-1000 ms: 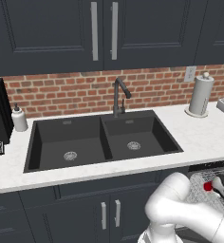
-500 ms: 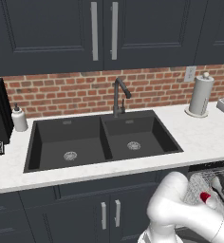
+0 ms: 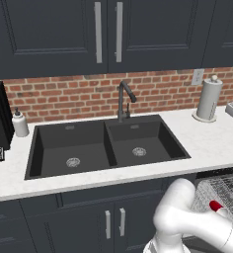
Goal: Pick up the cup and bowl from the counter, place them in the dishwasher, and close the dishwasher door.
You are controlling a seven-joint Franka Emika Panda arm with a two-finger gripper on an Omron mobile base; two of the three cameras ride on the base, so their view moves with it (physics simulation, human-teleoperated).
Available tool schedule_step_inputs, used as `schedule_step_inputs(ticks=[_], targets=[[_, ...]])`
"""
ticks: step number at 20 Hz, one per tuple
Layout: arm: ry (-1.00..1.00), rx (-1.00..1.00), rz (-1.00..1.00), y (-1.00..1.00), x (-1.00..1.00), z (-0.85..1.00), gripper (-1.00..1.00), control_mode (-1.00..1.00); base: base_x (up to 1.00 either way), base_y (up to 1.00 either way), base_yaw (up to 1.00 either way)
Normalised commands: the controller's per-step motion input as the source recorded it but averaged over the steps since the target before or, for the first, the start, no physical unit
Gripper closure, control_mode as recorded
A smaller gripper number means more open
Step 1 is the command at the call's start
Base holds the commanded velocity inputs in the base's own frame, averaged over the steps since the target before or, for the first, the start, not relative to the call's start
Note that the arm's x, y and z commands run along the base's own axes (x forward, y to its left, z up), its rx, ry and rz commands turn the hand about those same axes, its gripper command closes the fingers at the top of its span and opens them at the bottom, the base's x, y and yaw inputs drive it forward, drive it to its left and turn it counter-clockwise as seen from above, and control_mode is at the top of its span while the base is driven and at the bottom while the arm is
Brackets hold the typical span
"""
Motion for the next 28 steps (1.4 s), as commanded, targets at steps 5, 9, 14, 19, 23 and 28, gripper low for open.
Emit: schedule_step_inputs(ticks=[5,9,14,19,23,28], targets=[[0.0,0.06,-0.09,-0.21,-0.87,1.0,-1.0,-1.0,0.0,0.0,0.0],[-0.01,0.0,-0.01,-0.01,-0.76,1.0,-1.0,-1.0,0.0,0.0,0.0],[-0.11,-0.08,0.04,0.0,-0.3,0.9,-1.0,-1.0,0.0,0.0,0.0],[-0.16,-0.2,0.14,0.0,0.02,0.61,-1.0,-1.0,0.0,0.0,0.0],[-0.1,-0.28,0.14,0.0,0.14,0.46,-1.0,-1.0,0.0,0.0,0.0],[-0.03,-0.28,0.12,0.0,0.24,0.44,-1.0,-1.0,0.0,0.0,0.0]])
